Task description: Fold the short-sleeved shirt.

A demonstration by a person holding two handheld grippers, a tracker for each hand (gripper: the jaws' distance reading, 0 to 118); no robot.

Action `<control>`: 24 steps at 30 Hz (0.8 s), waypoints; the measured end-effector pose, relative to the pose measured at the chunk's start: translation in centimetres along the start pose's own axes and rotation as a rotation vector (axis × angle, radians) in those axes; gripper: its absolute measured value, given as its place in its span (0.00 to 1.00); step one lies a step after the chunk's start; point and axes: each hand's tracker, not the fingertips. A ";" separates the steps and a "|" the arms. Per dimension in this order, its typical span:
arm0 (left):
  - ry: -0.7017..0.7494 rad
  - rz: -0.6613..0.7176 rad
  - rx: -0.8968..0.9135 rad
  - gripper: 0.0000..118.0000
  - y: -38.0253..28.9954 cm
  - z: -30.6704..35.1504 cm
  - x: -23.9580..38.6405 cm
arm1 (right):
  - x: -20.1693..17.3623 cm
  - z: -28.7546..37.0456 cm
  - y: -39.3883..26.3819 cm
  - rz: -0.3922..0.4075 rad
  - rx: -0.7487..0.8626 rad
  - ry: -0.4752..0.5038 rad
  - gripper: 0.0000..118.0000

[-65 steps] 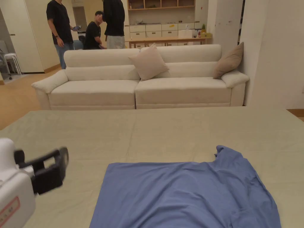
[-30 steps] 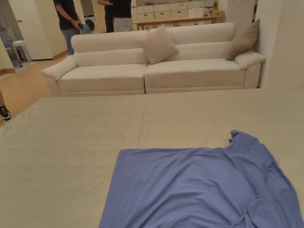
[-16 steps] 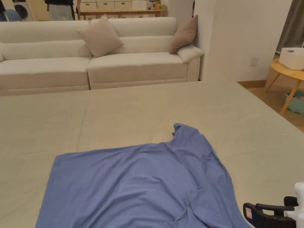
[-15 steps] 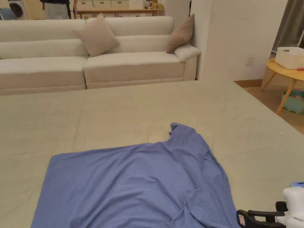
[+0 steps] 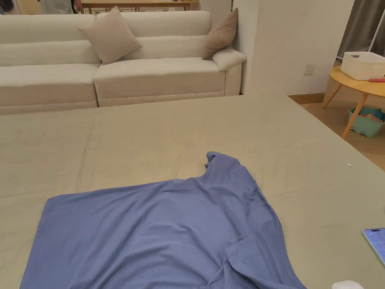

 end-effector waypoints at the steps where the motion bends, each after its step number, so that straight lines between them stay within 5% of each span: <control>1: 0.002 0.003 0.006 0.00 0.3 0.0 -0.1 | 0.0 0.4 0.6 -0.015 0.017 0.002 0.05; 5: 0.032 0.006 0.032 0.00 3.2 -1.1 0.5 | 0.5 0.3 5.3 -0.056 0.060 -0.005 0.04; 11: 0.066 -0.027 0.044 0.00 10.1 -9.5 1.6 | 3.2 -6.7 14.7 0.003 0.096 -0.066 0.04; 18: 0.133 0.054 -0.132 0.00 14.1 -22.0 -1.1 | 6.9 -17.0 20.4 -0.099 -0.029 -0.152 0.04; 24: 0.203 -0.050 -0.224 0.00 13.8 -28.2 -1.5 | 5.6 -22.1 20.1 0.023 -0.120 -0.212 0.04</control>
